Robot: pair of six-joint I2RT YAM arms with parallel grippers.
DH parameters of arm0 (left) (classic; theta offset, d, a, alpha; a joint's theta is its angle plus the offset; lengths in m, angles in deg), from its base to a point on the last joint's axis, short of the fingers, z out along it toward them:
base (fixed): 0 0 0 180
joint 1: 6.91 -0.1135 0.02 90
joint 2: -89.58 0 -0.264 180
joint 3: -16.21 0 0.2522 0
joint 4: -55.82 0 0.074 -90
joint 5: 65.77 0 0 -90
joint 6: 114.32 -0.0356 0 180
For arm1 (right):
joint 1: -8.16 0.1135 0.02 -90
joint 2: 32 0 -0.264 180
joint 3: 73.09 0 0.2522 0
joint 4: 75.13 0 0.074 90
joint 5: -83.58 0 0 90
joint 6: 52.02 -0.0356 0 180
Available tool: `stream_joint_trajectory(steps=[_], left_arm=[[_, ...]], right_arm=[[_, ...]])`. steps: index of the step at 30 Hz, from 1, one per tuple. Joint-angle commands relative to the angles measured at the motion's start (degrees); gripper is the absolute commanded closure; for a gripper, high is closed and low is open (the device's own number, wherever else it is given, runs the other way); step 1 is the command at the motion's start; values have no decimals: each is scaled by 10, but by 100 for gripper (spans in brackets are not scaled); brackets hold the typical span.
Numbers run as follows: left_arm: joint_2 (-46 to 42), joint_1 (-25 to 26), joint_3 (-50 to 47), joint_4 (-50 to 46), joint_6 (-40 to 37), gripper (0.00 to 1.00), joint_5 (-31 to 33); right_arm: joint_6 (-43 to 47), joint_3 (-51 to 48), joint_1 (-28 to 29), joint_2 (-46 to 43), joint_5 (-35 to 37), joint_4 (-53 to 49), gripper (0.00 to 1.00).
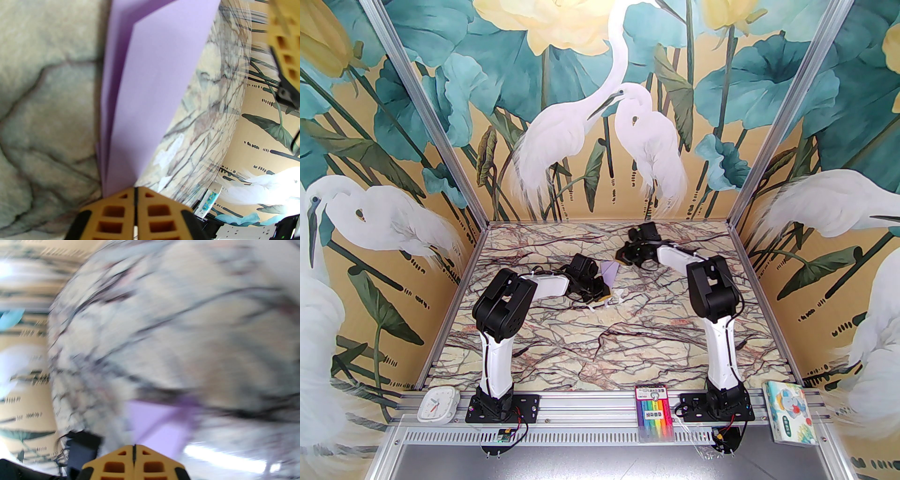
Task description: Fold a paper plane with a square sheet of paper (fold left side to right side)
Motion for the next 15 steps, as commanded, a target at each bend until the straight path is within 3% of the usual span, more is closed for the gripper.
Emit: stream_joint_trajectory(steps=[1,15], left_arm=[[30,11,-7,-69,-10,93,5],[9,4,64,-68,4,88,-13]], right_arm=[[-9,-13,5,32,-7,4,100],[28,-20,2,66,28,-38,100]])
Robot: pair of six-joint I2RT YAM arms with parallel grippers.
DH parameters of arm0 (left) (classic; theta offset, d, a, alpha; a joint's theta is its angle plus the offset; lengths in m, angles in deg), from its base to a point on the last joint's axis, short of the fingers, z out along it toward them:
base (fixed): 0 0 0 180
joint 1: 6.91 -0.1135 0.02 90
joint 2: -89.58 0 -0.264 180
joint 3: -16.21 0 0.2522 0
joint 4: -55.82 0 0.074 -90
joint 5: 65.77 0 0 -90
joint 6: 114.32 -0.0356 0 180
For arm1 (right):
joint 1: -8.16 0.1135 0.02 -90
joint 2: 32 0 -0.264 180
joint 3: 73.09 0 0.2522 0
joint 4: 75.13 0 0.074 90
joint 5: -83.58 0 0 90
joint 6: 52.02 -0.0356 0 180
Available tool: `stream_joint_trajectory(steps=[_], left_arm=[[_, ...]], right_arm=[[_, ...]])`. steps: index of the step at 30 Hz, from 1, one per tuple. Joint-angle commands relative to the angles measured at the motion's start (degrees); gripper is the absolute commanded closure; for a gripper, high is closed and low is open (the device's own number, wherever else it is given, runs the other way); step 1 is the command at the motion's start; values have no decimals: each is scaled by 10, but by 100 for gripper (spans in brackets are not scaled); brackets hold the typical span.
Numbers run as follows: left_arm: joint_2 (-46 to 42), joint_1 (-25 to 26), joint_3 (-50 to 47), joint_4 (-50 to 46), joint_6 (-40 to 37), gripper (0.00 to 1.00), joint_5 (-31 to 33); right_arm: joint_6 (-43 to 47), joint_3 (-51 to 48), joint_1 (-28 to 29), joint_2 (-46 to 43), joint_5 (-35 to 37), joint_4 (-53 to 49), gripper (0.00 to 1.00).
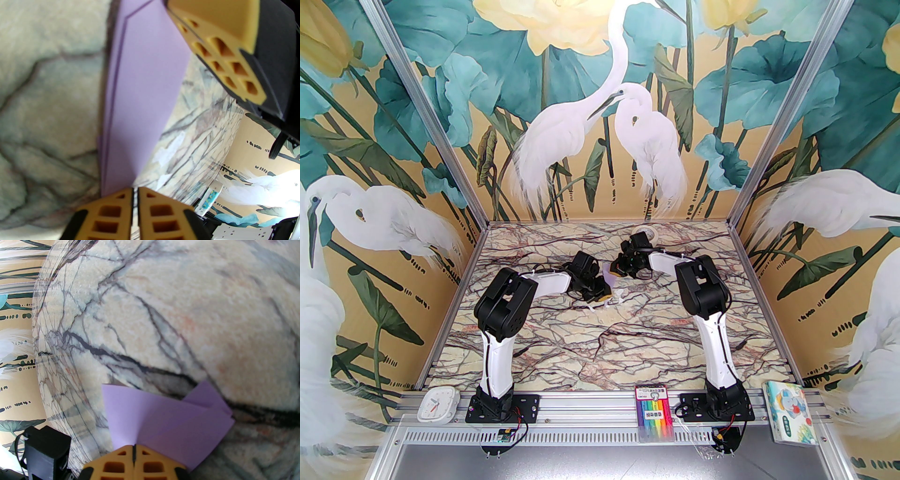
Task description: Fold a paper plane with a square sheet of paper (fold left side to right side)
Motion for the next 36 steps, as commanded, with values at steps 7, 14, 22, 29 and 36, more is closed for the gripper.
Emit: stream_joint_trajectory(steps=[7,14,22,29,36], left_arm=[[39,-12,41,28,22,86,-29],[52,-13,4,29,17,86,-26],[-4,-12,-99,69,34,86,-34],[-39,2,-166,60,14,86,-36],[-84,24,-199,30,-9,88,-24]], right_arm=[[20,-20,-2,12,30,-22,100],[18,-9,-2,16,35,-27,100],[21,10,-4,22,51,-49,100],[21,21,-5,26,55,-58,100],[24,20,-6,23,54,-61,100]])
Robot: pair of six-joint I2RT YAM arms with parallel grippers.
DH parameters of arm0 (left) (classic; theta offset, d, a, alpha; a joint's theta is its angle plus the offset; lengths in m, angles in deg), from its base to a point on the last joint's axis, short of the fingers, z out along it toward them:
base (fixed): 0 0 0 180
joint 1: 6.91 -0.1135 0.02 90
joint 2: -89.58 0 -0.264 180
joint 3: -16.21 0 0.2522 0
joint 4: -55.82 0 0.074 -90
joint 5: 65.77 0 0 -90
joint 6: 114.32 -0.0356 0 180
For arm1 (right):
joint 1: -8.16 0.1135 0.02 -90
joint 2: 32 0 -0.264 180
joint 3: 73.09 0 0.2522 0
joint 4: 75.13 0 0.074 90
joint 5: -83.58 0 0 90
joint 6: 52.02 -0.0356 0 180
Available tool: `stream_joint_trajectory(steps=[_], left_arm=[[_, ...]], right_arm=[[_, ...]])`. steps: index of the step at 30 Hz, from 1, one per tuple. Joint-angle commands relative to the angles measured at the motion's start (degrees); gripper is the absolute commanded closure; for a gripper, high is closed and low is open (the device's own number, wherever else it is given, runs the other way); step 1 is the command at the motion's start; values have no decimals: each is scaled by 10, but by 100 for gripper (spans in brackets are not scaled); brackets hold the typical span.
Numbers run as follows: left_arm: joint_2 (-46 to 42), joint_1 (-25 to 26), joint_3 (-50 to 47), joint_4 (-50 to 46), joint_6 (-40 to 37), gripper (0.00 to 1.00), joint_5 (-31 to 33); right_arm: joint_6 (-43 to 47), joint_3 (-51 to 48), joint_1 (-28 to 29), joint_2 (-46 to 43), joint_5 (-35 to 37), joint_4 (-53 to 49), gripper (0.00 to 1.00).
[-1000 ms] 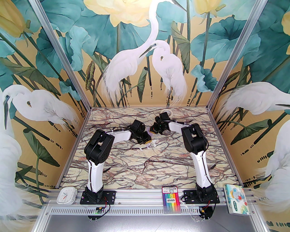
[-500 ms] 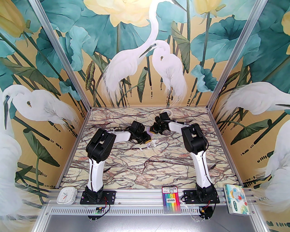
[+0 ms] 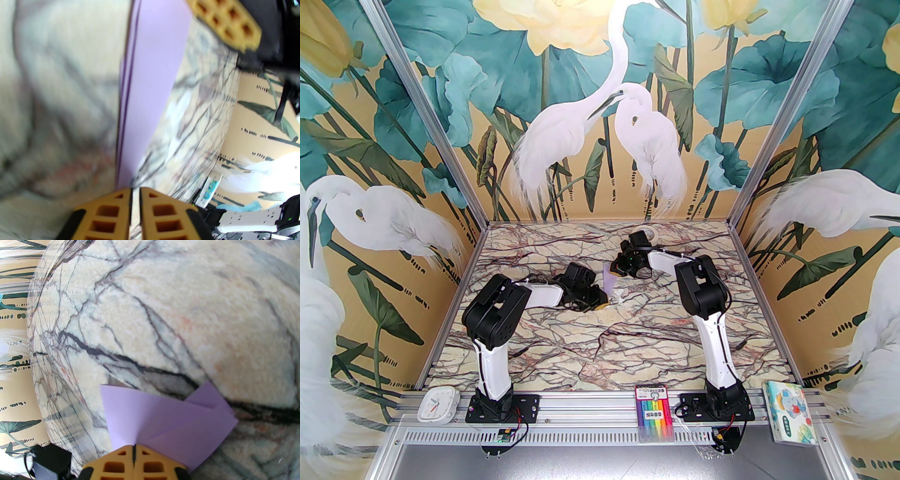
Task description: Fold a paper plane with a square sheet of paper (fold left side to right side)
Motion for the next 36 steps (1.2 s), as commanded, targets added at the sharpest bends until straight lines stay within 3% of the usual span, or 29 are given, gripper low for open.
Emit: stream_joint_trajectory(steps=[1,7,10,13,18,20,25,29,36], left_arm=[[-20,15,-36,-98,-18,88,6],[-76,-3,-11,-134,-25,86,21],[-102,-29,4,-135,-21,77,24],[-118,-56,20,-138,-26,54,37],[-125,-83,40,-144,-51,27,87],[-125,-85,48,-151,-65,2,116],[-120,-89,55,-144,-86,1,148],[-116,-90,52,-137,-85,1,150],[-119,-91,36,-124,-85,1,148]], right_arm=[[14,2,-6,19,37,-29,100],[16,3,-3,-11,26,-33,100],[18,10,2,-41,38,-58,80],[20,17,10,-73,73,-99,62],[0,32,32,-107,161,-183,55],[-11,36,41,-107,187,-210,54],[-28,71,57,-76,227,-265,48],[-42,136,69,-35,259,-315,38],[-53,232,81,33,285,-366,34]])
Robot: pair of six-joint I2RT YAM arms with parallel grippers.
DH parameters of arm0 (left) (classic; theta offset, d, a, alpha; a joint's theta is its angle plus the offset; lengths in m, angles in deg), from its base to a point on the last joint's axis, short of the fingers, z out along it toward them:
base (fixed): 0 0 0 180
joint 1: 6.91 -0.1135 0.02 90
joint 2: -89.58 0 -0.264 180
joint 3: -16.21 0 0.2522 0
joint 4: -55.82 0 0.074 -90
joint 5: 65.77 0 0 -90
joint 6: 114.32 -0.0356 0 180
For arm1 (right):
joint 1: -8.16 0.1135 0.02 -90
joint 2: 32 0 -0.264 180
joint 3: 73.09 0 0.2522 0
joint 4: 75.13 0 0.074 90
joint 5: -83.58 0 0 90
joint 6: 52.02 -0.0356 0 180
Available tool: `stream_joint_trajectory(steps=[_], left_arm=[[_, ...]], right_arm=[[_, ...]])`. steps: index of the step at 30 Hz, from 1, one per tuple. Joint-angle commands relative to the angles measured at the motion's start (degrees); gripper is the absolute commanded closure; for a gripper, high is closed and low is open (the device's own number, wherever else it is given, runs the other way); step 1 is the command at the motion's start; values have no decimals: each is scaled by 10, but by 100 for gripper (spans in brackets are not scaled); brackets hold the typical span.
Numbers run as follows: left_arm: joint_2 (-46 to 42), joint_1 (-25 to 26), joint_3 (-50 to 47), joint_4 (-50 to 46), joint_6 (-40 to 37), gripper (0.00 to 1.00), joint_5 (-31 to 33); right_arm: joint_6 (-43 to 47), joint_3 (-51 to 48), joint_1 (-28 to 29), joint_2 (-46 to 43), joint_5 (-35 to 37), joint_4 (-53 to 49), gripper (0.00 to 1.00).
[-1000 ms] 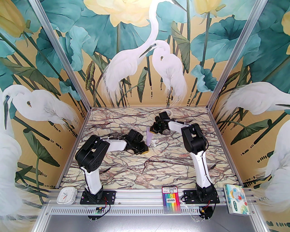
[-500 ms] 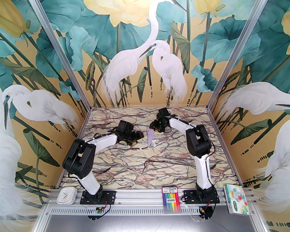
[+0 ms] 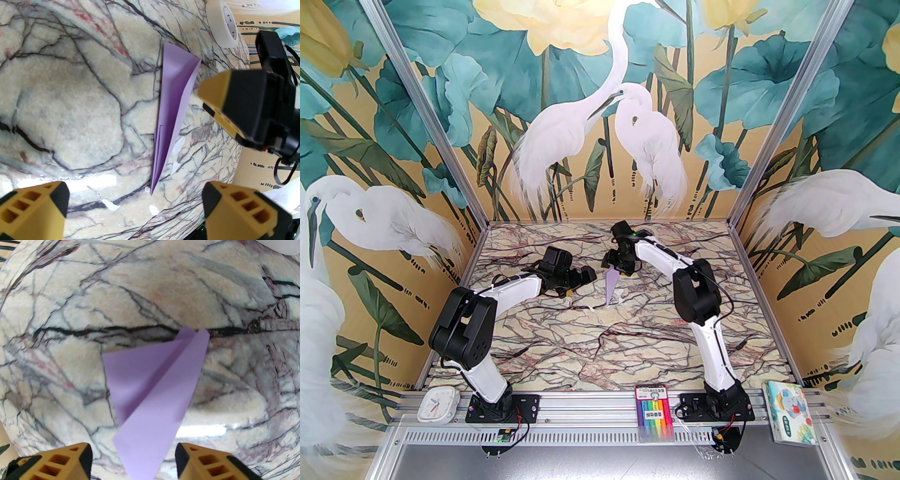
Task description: Fold a paper plane with a square sheet of paper (fold left side to right side)
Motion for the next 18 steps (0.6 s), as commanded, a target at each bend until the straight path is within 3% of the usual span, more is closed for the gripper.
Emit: stream_joint_trajectory(steps=[1,11,18], left_arm=[[-4,-4,-9,8,-12,1,8],[-3,-5,-19,21,-4,1,-4],[2,-5,-21,30,0,1,-11]], right_arm=[[-11,53,5,45,31,-64,34],[-4,66,7,51,55,-85,34],[-4,18,6,5,68,-67,36]])
